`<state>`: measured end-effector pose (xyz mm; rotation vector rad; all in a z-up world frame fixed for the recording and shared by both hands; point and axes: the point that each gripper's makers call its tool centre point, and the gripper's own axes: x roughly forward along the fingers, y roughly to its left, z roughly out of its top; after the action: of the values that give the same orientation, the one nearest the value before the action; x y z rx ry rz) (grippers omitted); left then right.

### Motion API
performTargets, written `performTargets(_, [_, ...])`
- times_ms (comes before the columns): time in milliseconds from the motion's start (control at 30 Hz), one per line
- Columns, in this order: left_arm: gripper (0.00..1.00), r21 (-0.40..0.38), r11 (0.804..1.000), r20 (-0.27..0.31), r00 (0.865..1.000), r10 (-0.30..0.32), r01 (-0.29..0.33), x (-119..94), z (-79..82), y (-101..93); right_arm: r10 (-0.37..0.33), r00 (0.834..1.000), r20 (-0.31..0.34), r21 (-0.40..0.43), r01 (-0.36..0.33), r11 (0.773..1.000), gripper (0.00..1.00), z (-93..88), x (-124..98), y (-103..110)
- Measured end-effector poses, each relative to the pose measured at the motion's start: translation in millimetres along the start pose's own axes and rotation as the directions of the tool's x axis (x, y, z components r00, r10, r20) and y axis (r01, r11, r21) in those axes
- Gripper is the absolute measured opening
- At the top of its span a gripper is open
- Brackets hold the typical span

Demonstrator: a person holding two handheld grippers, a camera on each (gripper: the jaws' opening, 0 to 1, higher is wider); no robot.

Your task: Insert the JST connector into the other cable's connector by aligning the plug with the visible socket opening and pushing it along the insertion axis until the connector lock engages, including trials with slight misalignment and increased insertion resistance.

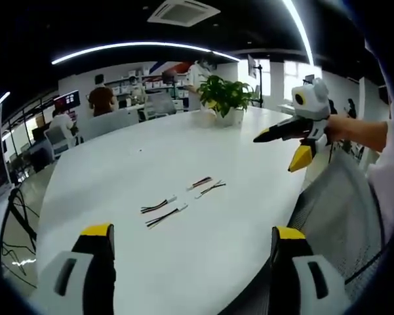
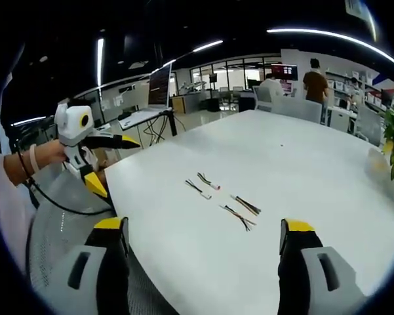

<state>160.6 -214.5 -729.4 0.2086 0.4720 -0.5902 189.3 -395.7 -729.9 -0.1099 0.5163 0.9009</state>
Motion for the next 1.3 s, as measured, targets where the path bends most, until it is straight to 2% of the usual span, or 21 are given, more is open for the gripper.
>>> performTargets(200, [0.97,-0.004,1.0,0.012,1.0,0.003,-0.002,0.6,3.9,0.8,0.003,1.0,0.0,0.0,-0.003,1.0,0.94,-0.2,1.4,1.0])
performTargets(533, [0.97,-0.002,1.0,-0.003,1.0,-0.001,0.001,2.9,0.0,1.0,0.004,1.0,-0.001,0.001,-0.004,1.0,0.93,-1.4,1.6,2.1])
performTargets(1300, [0.97,-0.014,1.0,0.002,1.0,0.005,-0.005,3.5,0.2,0.6,-0.001,1.0,0.01,0.008,0.001,1.0,0.93,1.2,-0.6,1.1])
